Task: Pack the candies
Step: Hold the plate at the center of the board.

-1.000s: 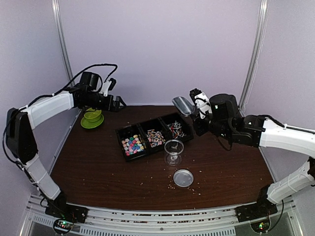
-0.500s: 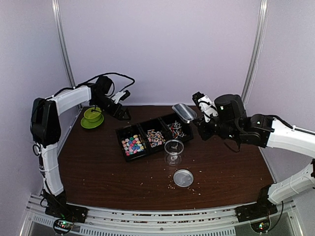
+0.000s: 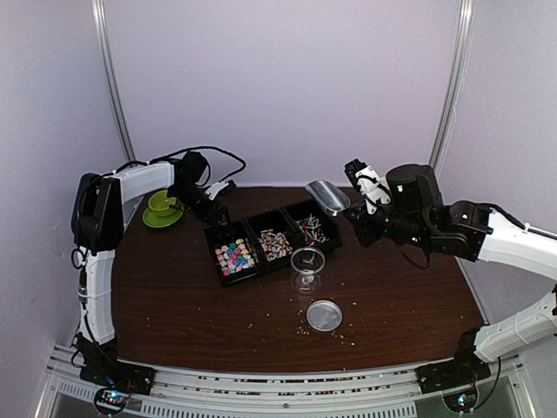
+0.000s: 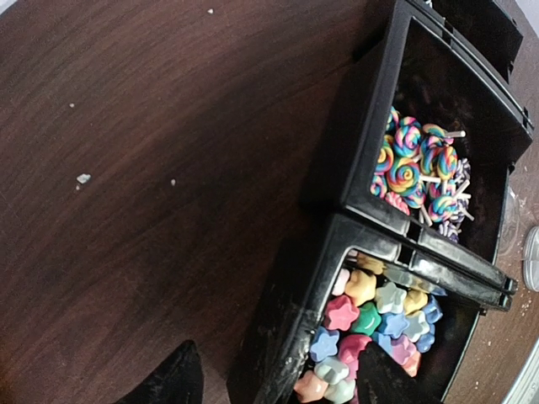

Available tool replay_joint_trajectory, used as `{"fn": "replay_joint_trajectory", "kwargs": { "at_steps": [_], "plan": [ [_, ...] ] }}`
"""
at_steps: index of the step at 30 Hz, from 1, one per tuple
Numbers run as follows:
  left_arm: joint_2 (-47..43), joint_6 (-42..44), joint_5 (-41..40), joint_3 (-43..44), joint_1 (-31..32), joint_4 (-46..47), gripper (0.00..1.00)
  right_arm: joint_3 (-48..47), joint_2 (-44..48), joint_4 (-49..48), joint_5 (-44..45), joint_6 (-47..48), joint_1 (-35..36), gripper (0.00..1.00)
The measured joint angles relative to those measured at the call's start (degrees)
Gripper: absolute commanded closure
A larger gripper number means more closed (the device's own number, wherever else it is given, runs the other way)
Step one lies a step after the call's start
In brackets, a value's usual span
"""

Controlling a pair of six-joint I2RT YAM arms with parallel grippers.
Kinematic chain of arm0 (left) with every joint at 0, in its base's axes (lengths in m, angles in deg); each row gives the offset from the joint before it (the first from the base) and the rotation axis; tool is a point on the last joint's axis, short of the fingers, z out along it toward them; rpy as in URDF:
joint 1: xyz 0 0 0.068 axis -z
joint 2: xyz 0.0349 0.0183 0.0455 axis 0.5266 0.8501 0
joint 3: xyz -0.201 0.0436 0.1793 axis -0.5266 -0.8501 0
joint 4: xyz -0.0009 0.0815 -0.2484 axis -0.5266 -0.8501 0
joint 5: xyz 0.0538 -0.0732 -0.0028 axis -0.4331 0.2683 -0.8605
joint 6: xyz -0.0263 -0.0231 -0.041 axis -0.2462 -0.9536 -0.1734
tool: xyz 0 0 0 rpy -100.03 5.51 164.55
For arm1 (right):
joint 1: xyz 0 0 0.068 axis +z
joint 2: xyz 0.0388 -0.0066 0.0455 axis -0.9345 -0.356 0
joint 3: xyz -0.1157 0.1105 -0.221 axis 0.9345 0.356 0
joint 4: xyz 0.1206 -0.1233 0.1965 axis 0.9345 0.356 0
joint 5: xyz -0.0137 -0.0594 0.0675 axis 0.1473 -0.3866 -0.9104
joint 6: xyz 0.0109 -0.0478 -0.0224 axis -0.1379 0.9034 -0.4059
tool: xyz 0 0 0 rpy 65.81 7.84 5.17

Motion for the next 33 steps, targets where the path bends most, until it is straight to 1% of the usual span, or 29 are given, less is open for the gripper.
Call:
{"fn": "replay_joint_trajectory", "kwargs": {
  "at_steps": [8, 12, 17, 22, 26, 29, 33],
  "plan": [
    [0.04, 0.09, -2.34, 0.44, 0.55, -0.17, 0.43, 0.46, 0.00, -0.42, -0.44, -0.39, 0.00, 1.00],
    [0.83, 0.48, -4.20, 1.16, 1.64, -0.35, 0.51, 0.63, 0.00, -0.55, -0.52, -0.37, 0.00, 1.00],
    [2.08, 0.44, -4.70, 1.70, 2.54, -0.52, 0.59, 0.74, 0.00, -0.92, -0.74, -0.39, 0.00, 1.00],
    [2.29, 0.37, -5.31, 1.70, 2.69, -0.66, 0.73, 0.98, 0.00, -1.01, -0.98, -0.42, 0.00, 1.00],
    [2.23, 0.44, -5.77, 1.62, 2.80, -0.66, 0.82, 0.98, 0.00, -1.07, -1.36, -0.48, 0.00, 1.00],
    [1.62, 0.61, -6.10, 0.63, 3.21, -0.98, 0.85, 0.98, 0.00, -1.22, -1.44, -0.61, 0.00, 1.00],
    [0.42, -1.01, -7.30, -1.20, 4.20, -1.05, 0.88, 1.27, 0.00, -1.53, -1.68, -0.68, 0.00, 1.00]
  ]
}}
